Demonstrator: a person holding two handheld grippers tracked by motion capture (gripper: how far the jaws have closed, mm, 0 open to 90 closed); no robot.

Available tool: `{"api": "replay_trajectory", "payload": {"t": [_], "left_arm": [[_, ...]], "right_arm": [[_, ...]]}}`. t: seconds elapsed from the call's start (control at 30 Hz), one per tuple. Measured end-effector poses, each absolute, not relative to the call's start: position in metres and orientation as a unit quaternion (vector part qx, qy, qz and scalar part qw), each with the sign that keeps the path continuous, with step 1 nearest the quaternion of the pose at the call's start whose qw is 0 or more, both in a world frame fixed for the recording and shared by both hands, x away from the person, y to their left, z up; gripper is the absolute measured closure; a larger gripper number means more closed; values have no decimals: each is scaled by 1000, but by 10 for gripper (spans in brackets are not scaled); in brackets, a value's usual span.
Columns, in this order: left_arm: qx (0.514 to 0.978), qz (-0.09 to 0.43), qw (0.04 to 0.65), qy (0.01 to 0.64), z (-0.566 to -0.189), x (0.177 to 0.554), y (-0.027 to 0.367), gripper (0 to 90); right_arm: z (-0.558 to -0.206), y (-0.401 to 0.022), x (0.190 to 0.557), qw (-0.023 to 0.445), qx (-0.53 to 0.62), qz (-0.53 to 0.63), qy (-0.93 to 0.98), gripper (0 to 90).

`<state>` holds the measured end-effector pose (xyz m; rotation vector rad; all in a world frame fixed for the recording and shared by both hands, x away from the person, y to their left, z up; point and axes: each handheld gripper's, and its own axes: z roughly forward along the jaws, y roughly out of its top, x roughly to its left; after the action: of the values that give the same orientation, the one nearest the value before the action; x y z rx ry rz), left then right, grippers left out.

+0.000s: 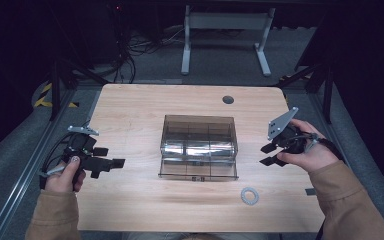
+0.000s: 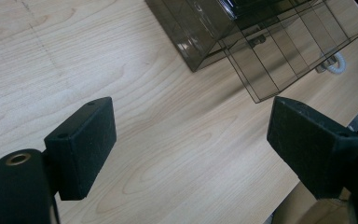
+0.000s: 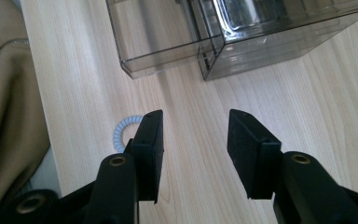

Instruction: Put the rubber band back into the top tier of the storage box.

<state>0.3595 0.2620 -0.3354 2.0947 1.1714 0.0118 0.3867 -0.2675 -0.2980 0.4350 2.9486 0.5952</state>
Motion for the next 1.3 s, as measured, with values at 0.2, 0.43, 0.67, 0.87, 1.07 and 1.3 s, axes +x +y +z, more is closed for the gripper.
{"api": "replay_trajectory", "payload": {"t": [0.2,0.43,0.67,0.87,1.07,1.3], "left_arm": [[813,4,362,455,-336,359,262,162],[813,4,361,456,-336,360,263,162],[813,5,362,456,-336,360,263,162],[813,5,363,456,-336,359,263,162],[812,4,363,457,-336,359,264,162],[813,3,362,456,-337,360,263,162]], "right_arm": [[-307,-259,386,34,140,158,977,596],[-317,-249,387,24,136,131,982,586],[-329,-245,388,12,133,127,983,585],[-344,-245,388,4,134,126,983,577],[-357,-244,388,-1,131,126,983,559],[-375,-245,387,-16,136,123,983,560]]}}
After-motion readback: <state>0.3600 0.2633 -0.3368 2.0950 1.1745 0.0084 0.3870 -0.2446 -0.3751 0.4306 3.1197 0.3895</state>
